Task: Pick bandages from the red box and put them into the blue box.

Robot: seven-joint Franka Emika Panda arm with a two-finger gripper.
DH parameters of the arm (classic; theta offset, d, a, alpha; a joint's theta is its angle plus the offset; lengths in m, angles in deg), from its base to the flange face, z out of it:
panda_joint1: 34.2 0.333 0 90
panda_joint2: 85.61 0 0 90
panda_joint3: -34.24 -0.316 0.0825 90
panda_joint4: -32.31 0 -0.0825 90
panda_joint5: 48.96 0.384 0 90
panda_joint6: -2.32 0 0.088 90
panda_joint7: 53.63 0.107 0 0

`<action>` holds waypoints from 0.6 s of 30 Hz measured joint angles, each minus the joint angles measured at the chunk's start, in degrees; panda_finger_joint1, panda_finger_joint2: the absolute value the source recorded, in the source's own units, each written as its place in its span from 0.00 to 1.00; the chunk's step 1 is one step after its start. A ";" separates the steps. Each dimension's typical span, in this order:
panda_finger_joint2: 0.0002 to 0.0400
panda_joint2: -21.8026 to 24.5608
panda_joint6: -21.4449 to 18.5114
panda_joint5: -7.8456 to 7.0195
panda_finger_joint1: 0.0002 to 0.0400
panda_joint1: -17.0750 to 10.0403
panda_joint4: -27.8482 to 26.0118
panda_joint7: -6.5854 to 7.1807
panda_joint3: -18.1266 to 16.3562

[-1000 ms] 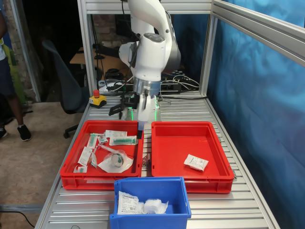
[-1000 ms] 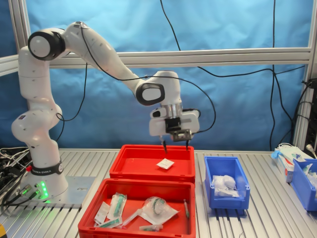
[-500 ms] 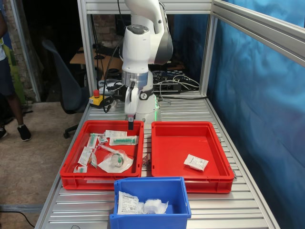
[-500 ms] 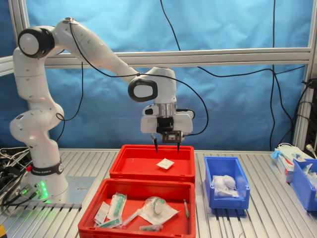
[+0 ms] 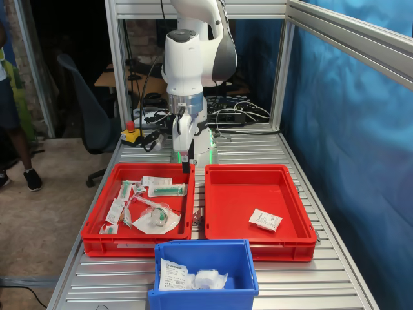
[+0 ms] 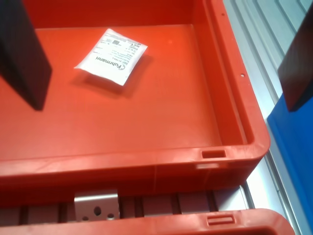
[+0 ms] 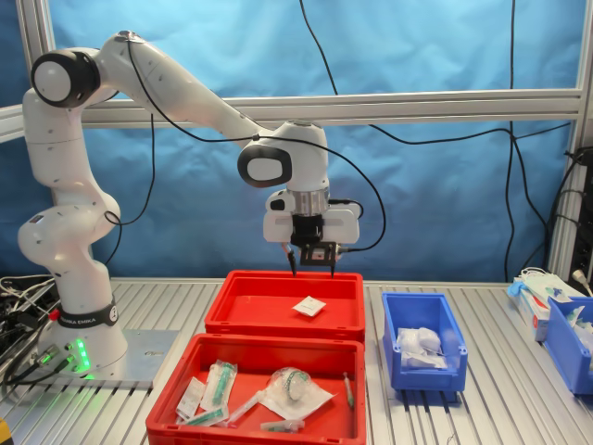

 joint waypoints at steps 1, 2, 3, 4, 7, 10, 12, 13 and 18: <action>1.00 0.00 -0.04 0.34 1.00 0.00 0.02 -0.06 -0.01; 1.00 0.00 -0.05 0.51 1.00 -0.01 0.04 -0.08 -0.02; 1.00 0.00 -0.06 0.67 1.00 -0.01 0.04 -0.10 -0.02; 1.00 0.00 -0.06 0.67 1.00 -0.01 0.04 -0.10 -0.02; 1.00 0.00 -0.10 1.11 1.00 -0.04 0.07 -0.17 -0.03; 1.00 0.00 -0.12 1.40 1.00 -0.06 0.09 -0.21 -0.04; 1.00 0.00 -0.12 1.52 1.00 -0.07 0.09 -0.23 -0.04; 1.00 0.00 -0.12 1.55 1.00 -0.08 0.09 -0.23 -0.04; 1.00 0.00 -0.12 1.70 1.00 -0.18 0.10 -0.25 -0.04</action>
